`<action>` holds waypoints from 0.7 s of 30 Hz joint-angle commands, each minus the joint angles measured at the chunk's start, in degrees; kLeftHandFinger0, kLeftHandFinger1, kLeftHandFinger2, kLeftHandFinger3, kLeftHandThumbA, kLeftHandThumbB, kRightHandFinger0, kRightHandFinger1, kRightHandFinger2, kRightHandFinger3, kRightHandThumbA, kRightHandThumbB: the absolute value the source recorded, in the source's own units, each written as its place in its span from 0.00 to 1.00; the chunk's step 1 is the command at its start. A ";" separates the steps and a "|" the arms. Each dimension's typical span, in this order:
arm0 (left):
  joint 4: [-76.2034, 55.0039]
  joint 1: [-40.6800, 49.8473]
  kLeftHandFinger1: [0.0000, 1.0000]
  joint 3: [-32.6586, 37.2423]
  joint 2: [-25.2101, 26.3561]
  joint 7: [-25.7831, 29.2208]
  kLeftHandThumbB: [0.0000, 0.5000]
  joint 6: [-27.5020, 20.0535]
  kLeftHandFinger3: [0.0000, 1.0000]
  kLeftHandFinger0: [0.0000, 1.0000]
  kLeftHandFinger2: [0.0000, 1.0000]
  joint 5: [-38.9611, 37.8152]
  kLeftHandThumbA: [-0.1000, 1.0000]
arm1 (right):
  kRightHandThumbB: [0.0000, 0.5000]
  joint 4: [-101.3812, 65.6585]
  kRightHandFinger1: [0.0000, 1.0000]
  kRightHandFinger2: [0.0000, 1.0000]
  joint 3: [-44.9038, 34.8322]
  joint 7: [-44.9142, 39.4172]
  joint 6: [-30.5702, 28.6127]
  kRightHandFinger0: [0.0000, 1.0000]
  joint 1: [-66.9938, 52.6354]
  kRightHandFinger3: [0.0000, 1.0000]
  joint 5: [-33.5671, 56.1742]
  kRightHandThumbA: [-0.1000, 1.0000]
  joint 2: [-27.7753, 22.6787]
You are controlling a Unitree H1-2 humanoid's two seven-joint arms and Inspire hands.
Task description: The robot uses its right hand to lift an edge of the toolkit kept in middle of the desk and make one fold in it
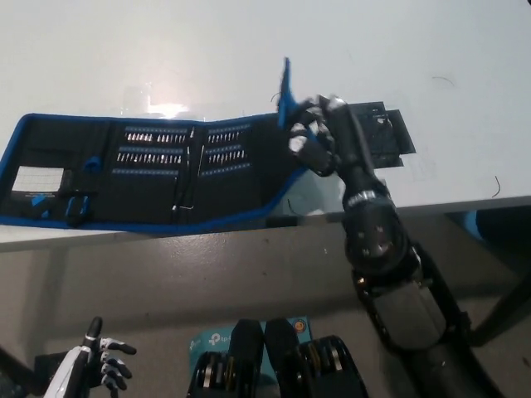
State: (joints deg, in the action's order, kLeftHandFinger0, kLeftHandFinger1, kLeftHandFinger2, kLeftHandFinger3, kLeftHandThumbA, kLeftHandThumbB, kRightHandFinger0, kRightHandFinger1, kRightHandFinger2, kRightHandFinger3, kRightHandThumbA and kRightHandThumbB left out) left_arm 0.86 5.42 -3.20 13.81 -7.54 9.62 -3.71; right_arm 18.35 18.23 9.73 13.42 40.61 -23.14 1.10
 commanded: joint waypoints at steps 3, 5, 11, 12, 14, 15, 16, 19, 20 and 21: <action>-0.42 -0.80 0.26 0.30 1.06 -1.41 1.00 -0.89 0.46 0.22 0.29 -0.18 1.00 | 0.49 0.82 0.01 0.04 17.74 -11.40 4.22 0.00 6.08 0.41 -16.43 0.00 -3.09; -0.51 -0.74 0.26 0.50 0.96 -1.66 1.00 -1.09 0.44 0.21 0.29 -0.37 1.00 | 0.55 1.76 0.00 0.03 20.94 -11.18 3.18 0.00 5.51 0.40 -18.03 0.00 -3.55; -1.45 -0.55 0.25 0.48 1.44 -2.20 1.00 -0.34 0.47 0.20 0.29 -0.55 1.00 | 0.60 4.43 0.00 0.01 29.69 -10.74 0.81 0.00 2.36 0.40 -21.89 0.00 -4.67; -1.42 -0.72 0.25 0.49 1.61 -2.27 1.00 -0.30 0.47 0.21 0.29 -0.36 1.00 | 0.56 4.82 0.00 0.03 30.48 -11.06 1.12 0.00 2.15 0.40 -22.26 0.00 -4.74; -1.64 -0.75 0.26 0.53 1.71 -2.49 1.00 -0.15 0.45 0.24 0.29 -0.27 1.00 | 0.55 7.43 0.00 0.03 31.26 -9.54 0.02 0.00 1.54 0.38 -22.35 0.00 -4.32; -1.65 -1.11 0.26 0.61 1.76 -2.69 1.00 0.24 0.45 0.24 0.29 -0.38 1.00 | 0.53 7.95 0.00 0.03 31.11 -9.21 0.28 0.00 1.39 0.38 -22.52 0.00 -4.12; -1.71 -1.14 0.26 0.66 1.76 -2.68 1.00 0.25 0.45 0.23 0.28 -0.27 1.00 | 0.52 8.27 0.00 0.05 30.82 -9.43 0.40 0.00 1.34 0.38 -22.28 0.00 -3.85; -1.97 -1.43 0.25 0.97 1.76 -2.74 1.00 0.49 0.44 0.23 0.27 0.20 1.00 | 0.53 9.48 0.00 0.10 29.86 -9.48 -0.12 0.00 1.22 0.40 -22.06 0.00 -3.33; -1.82 -1.50 0.26 1.08 1.75 -2.67 1.00 0.34 0.45 0.23 0.27 0.51 1.00 | 0.54 10.72 0.00 0.11 29.41 -9.39 -0.01 0.00 1.38 0.40 -21.87 0.00 -2.72; -1.90 -1.49 0.27 0.85 1.51 -2.49 1.00 0.75 0.44 0.25 0.28 0.28 1.00 | 0.52 12.23 0.01 0.13 29.06 -9.02 -0.22 0.00 1.81 0.41 -21.80 0.00 -1.99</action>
State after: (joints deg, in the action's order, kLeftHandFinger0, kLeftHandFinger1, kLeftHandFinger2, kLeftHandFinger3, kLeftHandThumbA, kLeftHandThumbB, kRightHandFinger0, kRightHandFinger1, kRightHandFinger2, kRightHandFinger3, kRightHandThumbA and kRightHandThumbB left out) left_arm 0.81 4.58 -2.59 14.17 -9.24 10.15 -3.65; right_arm 26.56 47.27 3.04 14.20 41.98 -43.53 -2.37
